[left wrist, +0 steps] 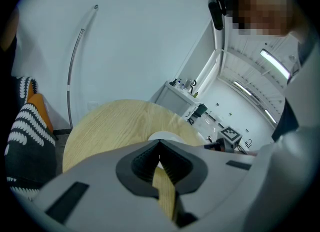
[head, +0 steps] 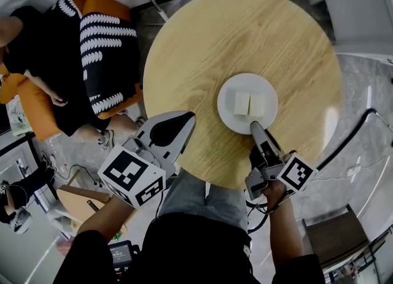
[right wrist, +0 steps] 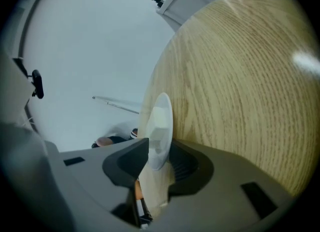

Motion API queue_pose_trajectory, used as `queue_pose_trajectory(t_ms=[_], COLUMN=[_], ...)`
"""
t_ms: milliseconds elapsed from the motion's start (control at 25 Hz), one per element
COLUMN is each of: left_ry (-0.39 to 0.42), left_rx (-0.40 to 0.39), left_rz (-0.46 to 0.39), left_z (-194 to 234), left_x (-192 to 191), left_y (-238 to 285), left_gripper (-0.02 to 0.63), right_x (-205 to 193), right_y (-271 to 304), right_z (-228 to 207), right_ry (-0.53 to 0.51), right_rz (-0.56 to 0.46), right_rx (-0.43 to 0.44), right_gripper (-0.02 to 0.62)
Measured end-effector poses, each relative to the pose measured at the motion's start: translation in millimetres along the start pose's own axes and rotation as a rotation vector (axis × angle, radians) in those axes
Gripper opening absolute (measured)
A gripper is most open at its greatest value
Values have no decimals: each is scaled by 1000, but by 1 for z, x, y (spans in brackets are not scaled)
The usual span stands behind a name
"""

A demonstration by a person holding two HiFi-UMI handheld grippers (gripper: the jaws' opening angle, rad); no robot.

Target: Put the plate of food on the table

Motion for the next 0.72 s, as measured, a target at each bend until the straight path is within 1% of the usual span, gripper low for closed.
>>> queue_pose_trajectory(t_ms=[160, 280, 440, 600, 720], left_ry=[0, 2, 8, 21, 26], left_rx=[-2, -4, -9, -9, -13], left_rz=[1, 1, -2, -7, -15], left_z=[1, 2, 4, 5, 2], left_x=[2, 2, 4, 3, 2], left_y=[-1, -2, -1, -9, -14], left_gripper=[6, 6, 6, 6, 6], right_x=[-1, -2, -2, -4, -8], right_y=[-1, 0, 2, -1, -4], right_z=[3, 5, 4, 7, 11], right_ry=[-157, -252, -463, -546, -652], right_rz=[103, 170, 273, 333, 388], right_rx=[-54, -80, -178, -207, -246], right_gripper=[126, 127, 130, 140, 160])
Point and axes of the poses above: the fingertips, and each gripper's own axes: y forward along the fingers, z to its left, x out of its top, the point moved 8 cm from there along -y, backward along the fingers, and after that the axes turned 2 degrees about z, right-handed, at the moved point
